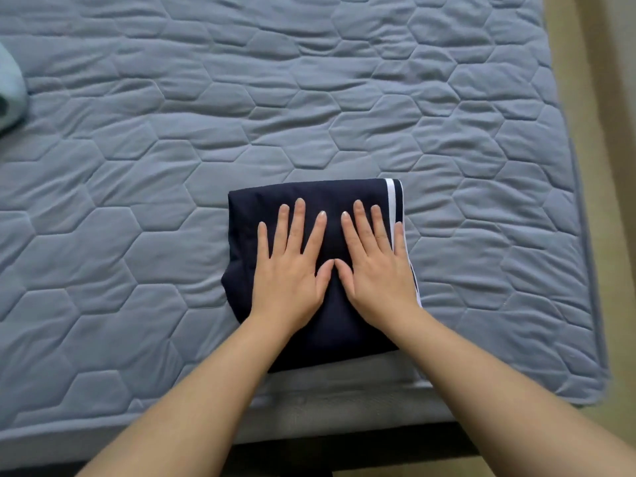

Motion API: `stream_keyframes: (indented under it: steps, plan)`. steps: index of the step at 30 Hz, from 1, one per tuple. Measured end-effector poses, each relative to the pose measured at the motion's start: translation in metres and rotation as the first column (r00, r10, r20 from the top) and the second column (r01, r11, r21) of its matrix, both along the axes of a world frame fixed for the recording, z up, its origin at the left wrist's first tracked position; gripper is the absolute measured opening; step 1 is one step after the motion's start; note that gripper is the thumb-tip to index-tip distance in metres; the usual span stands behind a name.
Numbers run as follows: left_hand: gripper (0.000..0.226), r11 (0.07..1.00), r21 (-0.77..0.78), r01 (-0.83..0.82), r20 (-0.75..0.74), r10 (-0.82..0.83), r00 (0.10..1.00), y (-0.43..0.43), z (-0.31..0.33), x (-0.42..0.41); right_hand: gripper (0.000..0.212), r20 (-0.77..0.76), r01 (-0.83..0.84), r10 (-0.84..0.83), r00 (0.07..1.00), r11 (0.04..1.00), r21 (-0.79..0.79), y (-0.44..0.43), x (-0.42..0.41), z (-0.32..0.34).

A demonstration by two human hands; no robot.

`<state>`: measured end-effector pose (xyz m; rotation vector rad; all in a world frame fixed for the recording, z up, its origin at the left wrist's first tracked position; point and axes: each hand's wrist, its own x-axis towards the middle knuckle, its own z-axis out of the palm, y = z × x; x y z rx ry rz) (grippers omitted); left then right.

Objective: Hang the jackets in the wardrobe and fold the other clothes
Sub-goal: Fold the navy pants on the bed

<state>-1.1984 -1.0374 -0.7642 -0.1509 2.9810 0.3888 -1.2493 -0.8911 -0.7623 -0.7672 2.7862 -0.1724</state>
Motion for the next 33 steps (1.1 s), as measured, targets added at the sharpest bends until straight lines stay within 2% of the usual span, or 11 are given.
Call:
stream_keyframes:
  steps: [4,8,11,12,14,16,17,20,23,28,33]
  plan:
    - [0.07,0.996,-0.089,0.023,0.021,-0.022,1.0,0.002,-0.049,-0.005,0.071,0.0,0.049,-0.049,0.999,0.999,0.0,0.004,-0.003,-0.044]
    - [0.074,0.994,-0.099,0.038,-0.002,-0.038,0.999,0.002,-0.042,-0.008,0.072,0.021,0.083,-0.084,0.996,0.996,0.012,-0.001,-0.002,-0.039]
    - [0.084,0.967,0.056,-0.247,-0.059,0.25,0.966,-0.012,-0.019,0.009,0.08,0.15,0.351,-0.342,0.928,0.936,-0.037,0.004,0.004,-0.014]
    - [0.086,0.88,0.223,-0.42,-0.056,0.442,0.895,-0.021,-0.012,0.02,0.083,0.233,0.492,-0.458,0.858,0.864,-0.111,0.009,0.006,-0.005]
    - [0.079,0.462,0.63,-0.624,0.138,0.724,0.676,-0.038,-0.005,0.045,0.08,0.451,0.757,-0.63,0.632,0.628,-0.182,0.021,0.005,0.011]
    - [0.065,0.008,0.757,-0.653,0.486,0.661,0.571,-0.046,0.001,0.059,0.054,0.708,0.89,-0.607,0.361,0.45,-0.068,0.034,0.0,0.023]
    - [0.063,-0.127,0.727,-0.675,0.621,0.543,0.565,-0.047,0.003,0.06,0.043,0.813,0.906,-0.529,0.245,0.423,0.002,0.039,-0.003,0.027]
    - [0.068,-0.236,0.594,-0.769,0.8,0.275,0.534,-0.045,0.021,0.05,0.033,0.947,0.897,-0.32,-0.006,0.416,0.146,0.053,-0.013,0.044]
    - [0.07,-0.311,0.486,-0.817,0.874,0.171,0.455,-0.048,0.046,0.039,0.036,0.956,0.891,-0.22,-0.193,0.37,0.265,0.065,-0.012,0.066]
    - [0.049,-0.393,0.444,-0.805,0.895,0.229,0.382,-0.037,0.116,0.058,0.053,0.954,0.904,-0.151,-0.26,0.309,0.295,0.07,0.011,0.122]
    - [0.055,-0.448,0.448,-0.774,0.887,0.33,0.323,-0.027,0.219,0.109,0.039,0.961,0.878,0.001,-0.276,0.406,0.252,0.071,0.03,0.213]
